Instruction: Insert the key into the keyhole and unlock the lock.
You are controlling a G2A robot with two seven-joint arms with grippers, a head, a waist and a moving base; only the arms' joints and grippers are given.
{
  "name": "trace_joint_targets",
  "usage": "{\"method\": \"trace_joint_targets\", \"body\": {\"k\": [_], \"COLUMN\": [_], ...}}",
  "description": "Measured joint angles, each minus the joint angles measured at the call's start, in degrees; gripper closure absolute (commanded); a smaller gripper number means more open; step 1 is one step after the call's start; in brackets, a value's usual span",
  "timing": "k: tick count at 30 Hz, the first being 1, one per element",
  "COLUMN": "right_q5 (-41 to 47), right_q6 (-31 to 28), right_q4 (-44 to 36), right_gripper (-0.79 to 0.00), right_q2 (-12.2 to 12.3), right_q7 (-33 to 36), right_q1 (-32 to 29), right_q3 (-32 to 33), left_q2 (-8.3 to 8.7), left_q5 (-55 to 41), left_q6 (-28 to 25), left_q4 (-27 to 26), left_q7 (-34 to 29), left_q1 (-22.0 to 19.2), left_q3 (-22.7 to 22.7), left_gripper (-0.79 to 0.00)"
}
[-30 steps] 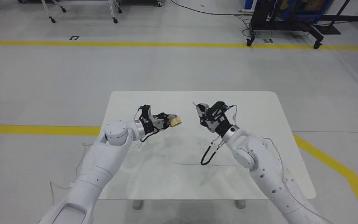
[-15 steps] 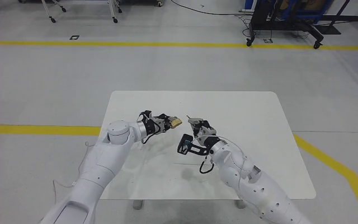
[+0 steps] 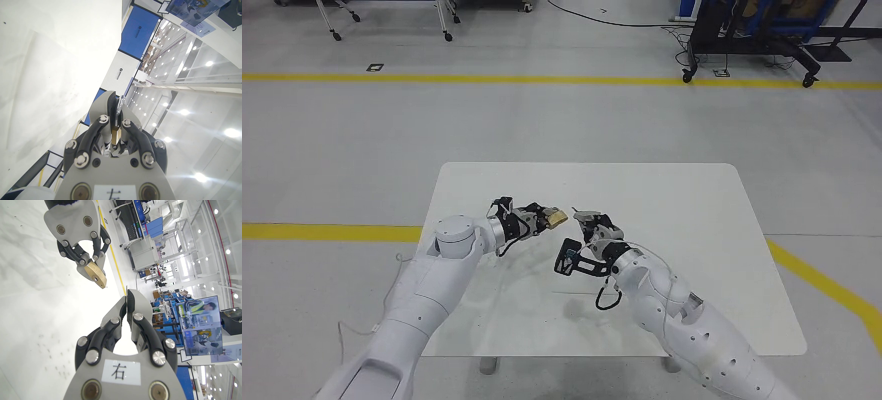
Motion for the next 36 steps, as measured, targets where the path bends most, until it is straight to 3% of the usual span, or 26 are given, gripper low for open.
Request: {"method": "trace_joint_targets", "body": {"k": [7,11,14,21,30,36], "right_q5": [-5.59,-10.11,-15.16,-30.42,-39.39,-45.13], "right_q6": [-4.07,-4.72,-3.85,-0.11,4.04,3.84], "right_q4": [0.36,-0.77,-1.35,-0.72,1.73,2.15], "right_gripper": [0.0,0.0,0.0,0.0,0.0,0.0], "right_q2": [0.28,0.49,0.42,-1.8,-3.72,-3.87], "right_q7": [-1.2,-1.06,0.63,13.46,16.01,15.08], "right_q1": [-0.41,-1.5,-2.08,-1.01,0.04,-1.11], "right_q3": [-0.05,-0.23,-1.25,-8.6,-12.41,-12.38], "left_q2": [0.09,0.15,0.1,-0.05,-0.06,0.17], "left_q5": [-0.66,-0.28,-0.18,-1.3,-1.2,0.2], "left_q6": [-0.38,-3.5,-5.77,-9.46,-11.2,-11.91], "left_q4": [-2.41,-3.56,-4.35,-5.75,-6.39,-6.56], "left_q7": [2.11,2.77,3.86,5.42,3.63,1.29], "left_q1": [1.8,2.46,3.18,4.22,4.68,4.25], "left_q3": [-0.83,-1.41,-1.68,-2.72,-3.13,-3.54], "left_gripper": [0.0,0.0,0.0,0.0,0.0,0.0]}}
